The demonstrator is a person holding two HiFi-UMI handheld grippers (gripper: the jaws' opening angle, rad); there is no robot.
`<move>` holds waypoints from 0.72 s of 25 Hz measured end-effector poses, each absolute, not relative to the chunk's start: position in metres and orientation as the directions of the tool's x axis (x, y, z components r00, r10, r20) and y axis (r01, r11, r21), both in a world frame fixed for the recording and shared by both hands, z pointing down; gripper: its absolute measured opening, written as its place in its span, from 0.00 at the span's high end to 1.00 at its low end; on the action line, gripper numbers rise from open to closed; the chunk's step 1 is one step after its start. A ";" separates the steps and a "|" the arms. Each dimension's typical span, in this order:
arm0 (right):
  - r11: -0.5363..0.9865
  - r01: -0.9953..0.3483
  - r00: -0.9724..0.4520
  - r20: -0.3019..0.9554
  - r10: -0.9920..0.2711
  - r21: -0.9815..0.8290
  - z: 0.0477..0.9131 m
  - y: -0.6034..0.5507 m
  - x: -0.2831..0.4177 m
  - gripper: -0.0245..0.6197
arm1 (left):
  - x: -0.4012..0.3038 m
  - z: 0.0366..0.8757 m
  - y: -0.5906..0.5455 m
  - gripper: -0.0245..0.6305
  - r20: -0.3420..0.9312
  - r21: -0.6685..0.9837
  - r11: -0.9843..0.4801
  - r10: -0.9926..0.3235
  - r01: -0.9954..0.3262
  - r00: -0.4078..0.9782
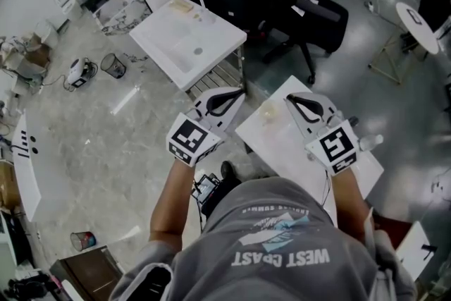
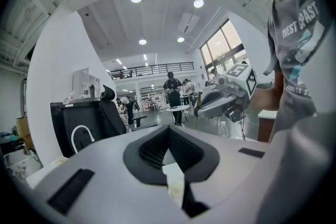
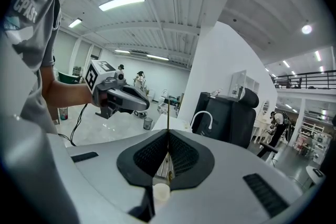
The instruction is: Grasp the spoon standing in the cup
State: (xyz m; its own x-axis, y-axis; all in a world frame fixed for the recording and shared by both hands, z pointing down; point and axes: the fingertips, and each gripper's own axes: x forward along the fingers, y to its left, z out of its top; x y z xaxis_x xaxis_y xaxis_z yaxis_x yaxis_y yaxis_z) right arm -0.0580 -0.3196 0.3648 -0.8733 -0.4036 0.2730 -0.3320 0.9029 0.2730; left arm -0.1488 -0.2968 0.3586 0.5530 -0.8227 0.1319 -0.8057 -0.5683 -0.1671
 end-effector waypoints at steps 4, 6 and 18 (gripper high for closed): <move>0.904 -0.332 -0.873 0.274 -0.403 0.271 0.366 -0.321 -0.057 0.91 | -0.147 0.361 -0.299 0.96 0.141 -0.165 -0.574 -0.819 -0.802 0.556; 0.906 -0.327 -0.874 0.278 -0.398 0.269 0.368 -0.322 -0.056 0.91 | -0.146 0.362 -0.299 0.96 0.145 -0.161 -0.576 -0.817 -0.802 0.558; 0.924 -0.309 -0.882 0.296 -0.368 0.227 0.387 -0.325 -0.060 0.91 | -0.150 0.381 -0.297 0.96 0.176 -0.149 -0.563 -0.824 -0.813 0.539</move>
